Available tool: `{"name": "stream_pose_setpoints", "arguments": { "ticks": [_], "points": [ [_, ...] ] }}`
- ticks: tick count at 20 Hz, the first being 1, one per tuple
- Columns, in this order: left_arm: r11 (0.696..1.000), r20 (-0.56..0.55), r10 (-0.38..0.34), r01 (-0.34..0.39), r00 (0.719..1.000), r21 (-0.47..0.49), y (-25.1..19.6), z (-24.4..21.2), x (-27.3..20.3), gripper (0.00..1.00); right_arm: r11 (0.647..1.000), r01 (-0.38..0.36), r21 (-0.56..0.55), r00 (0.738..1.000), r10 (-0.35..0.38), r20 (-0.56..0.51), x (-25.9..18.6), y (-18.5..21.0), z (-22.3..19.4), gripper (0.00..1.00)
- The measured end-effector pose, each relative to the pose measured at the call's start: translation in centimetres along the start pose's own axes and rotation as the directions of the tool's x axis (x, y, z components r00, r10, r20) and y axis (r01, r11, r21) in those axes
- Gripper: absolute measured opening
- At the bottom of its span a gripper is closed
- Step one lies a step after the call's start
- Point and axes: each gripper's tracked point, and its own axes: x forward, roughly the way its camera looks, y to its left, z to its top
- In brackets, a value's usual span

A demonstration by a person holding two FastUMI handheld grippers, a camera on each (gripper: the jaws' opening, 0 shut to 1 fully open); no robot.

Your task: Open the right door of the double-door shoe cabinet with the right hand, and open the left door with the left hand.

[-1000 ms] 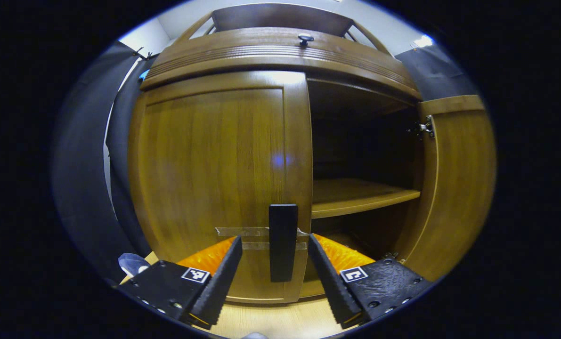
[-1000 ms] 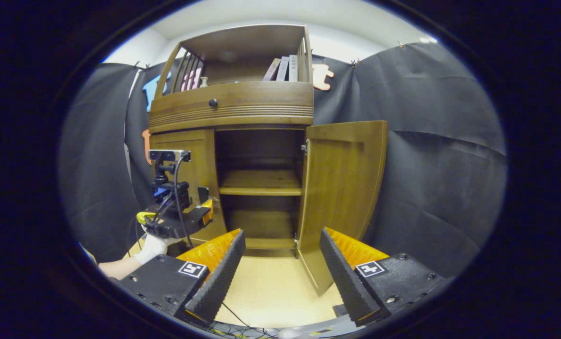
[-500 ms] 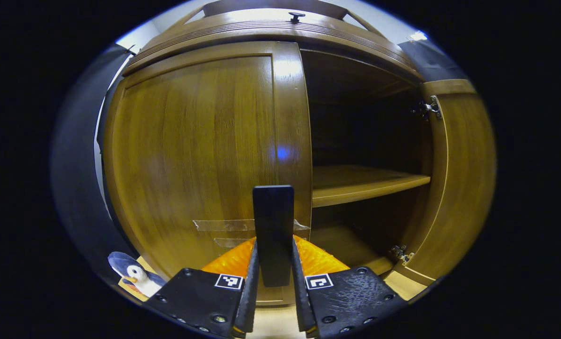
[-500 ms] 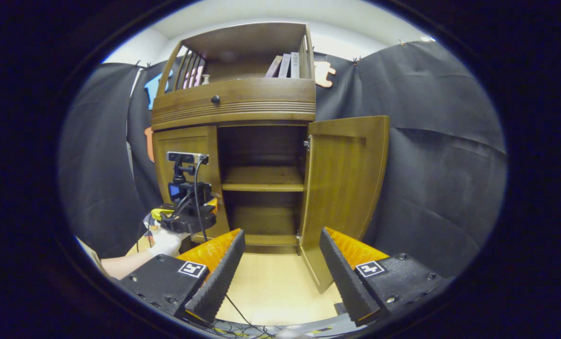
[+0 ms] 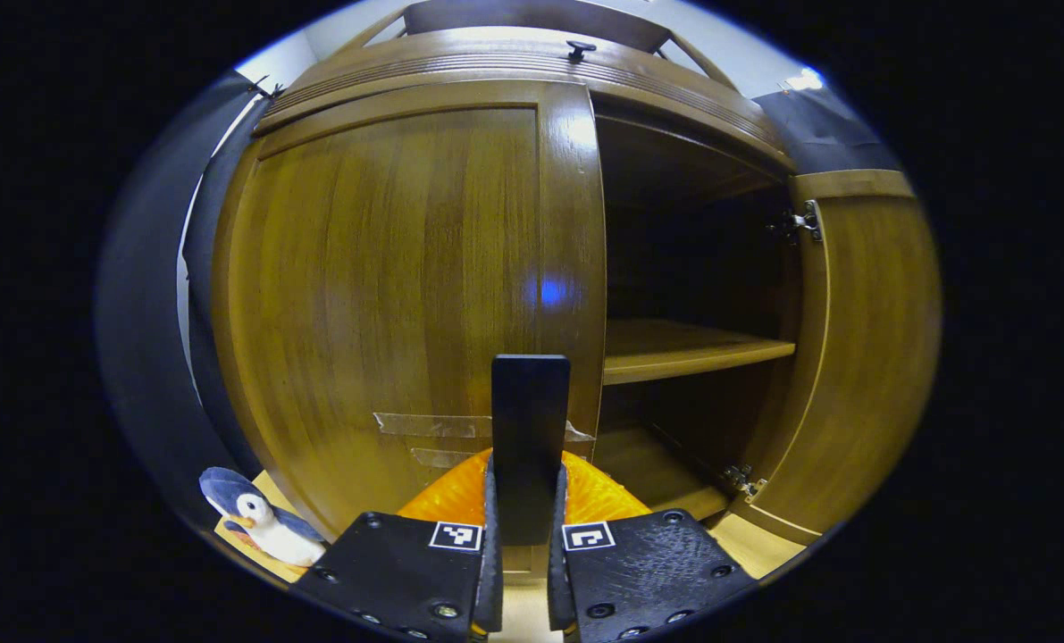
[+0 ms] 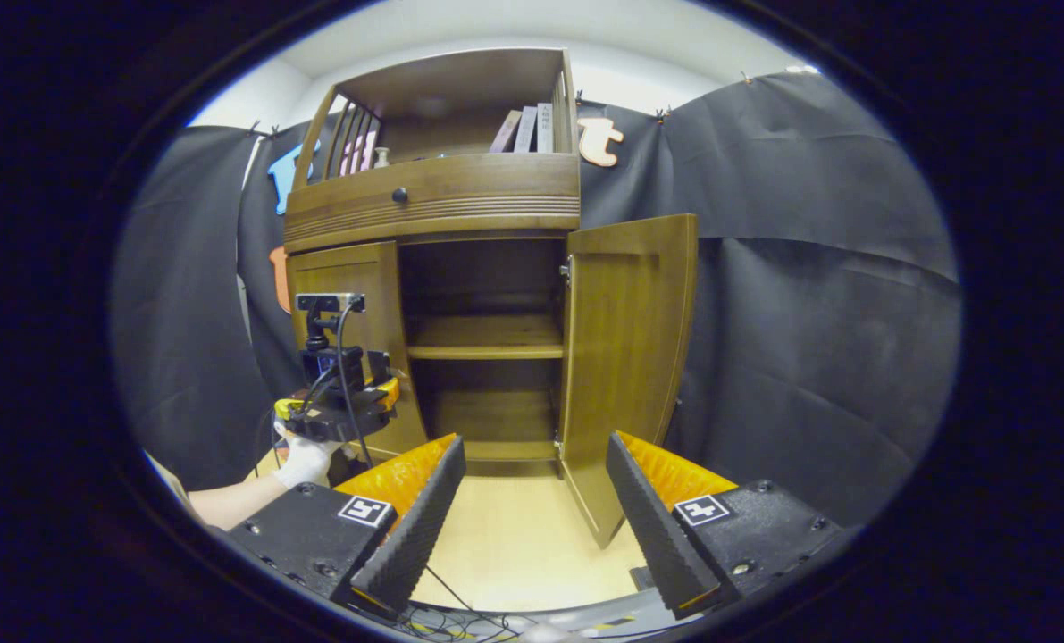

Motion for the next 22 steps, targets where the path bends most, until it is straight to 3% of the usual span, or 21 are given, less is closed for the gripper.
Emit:
{"name": "stream_pose_setpoints", "arguments": {
  "ticks": [9, 20, 21, 22],
  "points": [
    [1.000, -0.011, -0.003, 0.003, 1.000, 0.008, 2.4, -0.9, -8.6, 0.18, 0.997, -0.078, 0.004, 0.997, 0.078, -0.011, -0.3, 1.4, -0.6, 1.00],
    [0.997, -0.018, 0.077, -0.077, 0.997, -0.013, 8.0, -1.9, -14.7, 0.18, 0.980, -0.200, -0.010, 0.980, 0.199, -0.027, 0.0, 3.9, -1.1, 1.00],
    [0.997, -0.014, 0.079, -0.079, 0.997, -0.026, 8.2, -1.8, -15.6, 0.07, 0.978, -0.207, -0.012, 0.978, 0.206, -0.029, 0.1, 4.2, -1.2, 1.00],
    [0.997, -0.018, 0.078, -0.078, 0.997, -0.027, 8.5, -2.0, -16.3, 0.07, 0.977, -0.212, -0.014, 0.977, 0.212, -0.029, 0.2, 4.3, -1.2, 1.00]
  ]
}}
